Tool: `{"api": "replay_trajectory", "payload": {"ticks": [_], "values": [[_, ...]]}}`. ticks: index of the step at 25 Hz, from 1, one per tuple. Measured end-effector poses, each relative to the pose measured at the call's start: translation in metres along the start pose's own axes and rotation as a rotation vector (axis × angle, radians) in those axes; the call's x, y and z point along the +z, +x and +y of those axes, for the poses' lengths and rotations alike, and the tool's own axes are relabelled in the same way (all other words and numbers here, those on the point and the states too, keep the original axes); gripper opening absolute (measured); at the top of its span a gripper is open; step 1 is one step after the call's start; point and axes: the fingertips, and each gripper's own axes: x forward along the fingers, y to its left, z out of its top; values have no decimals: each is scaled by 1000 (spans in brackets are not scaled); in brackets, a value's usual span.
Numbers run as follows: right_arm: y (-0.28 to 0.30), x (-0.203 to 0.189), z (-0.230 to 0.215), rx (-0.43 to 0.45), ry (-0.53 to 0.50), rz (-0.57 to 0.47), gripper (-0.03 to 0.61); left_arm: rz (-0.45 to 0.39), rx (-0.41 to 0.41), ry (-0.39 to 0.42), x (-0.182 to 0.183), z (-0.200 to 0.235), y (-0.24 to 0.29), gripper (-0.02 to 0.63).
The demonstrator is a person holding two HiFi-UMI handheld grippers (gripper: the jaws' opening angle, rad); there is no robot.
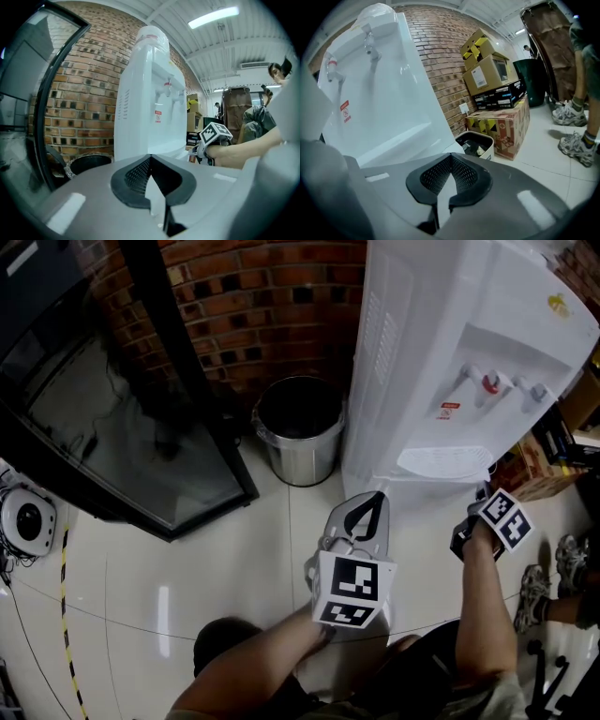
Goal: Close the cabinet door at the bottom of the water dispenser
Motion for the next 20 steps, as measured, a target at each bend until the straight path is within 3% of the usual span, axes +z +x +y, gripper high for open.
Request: {"api": "replay_trajectory", "payload": {"ticks": [4, 9, 15, 20], "values": [[28, -18, 2, 105, 92, 53, 0, 23, -8, 8, -8, -6, 7, 0], [37, -23, 3, 100, 83, 85, 0, 26, 6, 2, -9, -1, 10, 0], [19, -17, 8, 89, -110, 119, 0, 9, 26, 10, -1, 10, 3, 0], [-34, 18, 48, 127, -281, 22, 0, -17, 24, 10, 11, 21, -19, 0]]}}
